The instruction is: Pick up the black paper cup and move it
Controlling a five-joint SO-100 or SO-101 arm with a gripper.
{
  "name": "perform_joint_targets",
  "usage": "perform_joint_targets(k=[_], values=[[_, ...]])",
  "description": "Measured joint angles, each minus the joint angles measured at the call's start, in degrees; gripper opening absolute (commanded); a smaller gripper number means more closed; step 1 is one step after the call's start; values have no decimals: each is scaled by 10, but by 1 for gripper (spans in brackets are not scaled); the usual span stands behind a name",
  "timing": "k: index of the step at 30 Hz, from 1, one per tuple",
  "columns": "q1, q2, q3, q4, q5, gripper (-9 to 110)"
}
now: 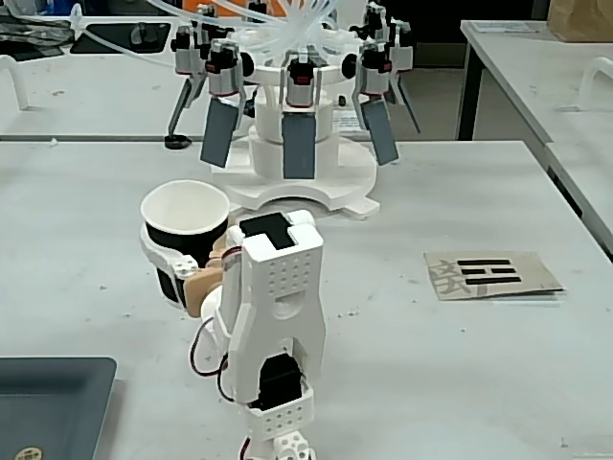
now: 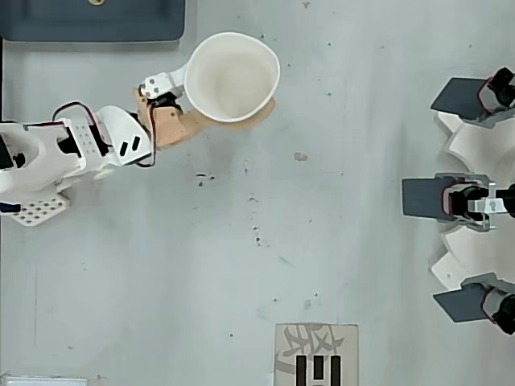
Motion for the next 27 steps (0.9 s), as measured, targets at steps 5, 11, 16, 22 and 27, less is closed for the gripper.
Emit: perform_joint_targets(k=[5,11,16,22,27], values=[[19,29,25,0,0,8],[50,66,66,0,0,8],[91,81,69,0,0,8],[141,81,70,0,0,9],[177,81,71,0,0,9]])
